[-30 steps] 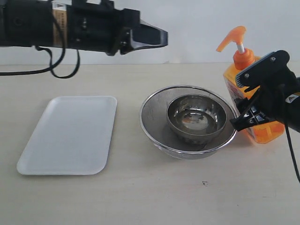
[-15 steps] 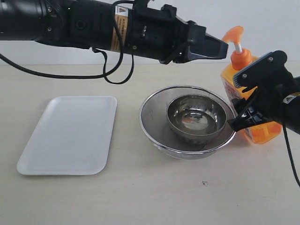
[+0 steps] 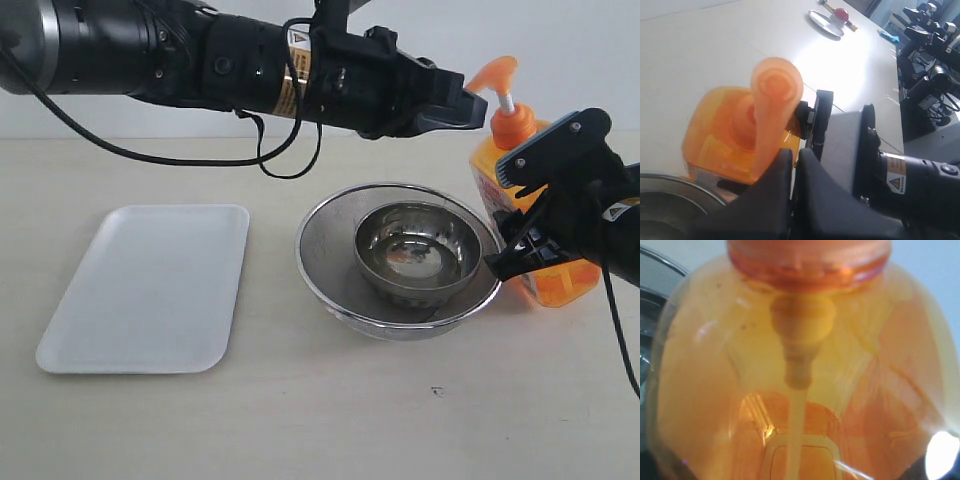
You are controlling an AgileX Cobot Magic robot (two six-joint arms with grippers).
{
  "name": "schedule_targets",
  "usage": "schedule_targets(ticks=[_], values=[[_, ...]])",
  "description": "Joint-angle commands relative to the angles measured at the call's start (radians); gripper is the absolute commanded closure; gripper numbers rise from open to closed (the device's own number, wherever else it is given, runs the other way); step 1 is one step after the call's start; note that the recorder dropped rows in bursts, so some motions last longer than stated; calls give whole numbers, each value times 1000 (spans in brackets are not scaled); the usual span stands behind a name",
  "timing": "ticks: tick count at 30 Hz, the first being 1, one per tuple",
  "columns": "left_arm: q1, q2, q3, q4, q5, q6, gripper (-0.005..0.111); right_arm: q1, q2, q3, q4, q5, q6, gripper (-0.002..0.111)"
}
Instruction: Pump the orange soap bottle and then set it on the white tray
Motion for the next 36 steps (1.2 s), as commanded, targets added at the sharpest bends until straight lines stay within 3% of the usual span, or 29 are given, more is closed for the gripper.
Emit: schedule_targets(ticks=[1,5,10,15,36], values=[[-1,1,-14,14,27,-12,102,2,-16,-7,-12,-72,-11,108],[4,1,-14,23,46,-12,102,2,-16,-7,-12,-72,-11,108],[3,-19,-14,32,-47,-12,102,2,-16,-7,-10,-72,-14,108],[3,-83,-19,69,15,-5,102,2,-16,-7,-10,-72,-19,108],[-11,37,-241,155,25,-107,102,2,-16,-7,10,-65,-40,108]])
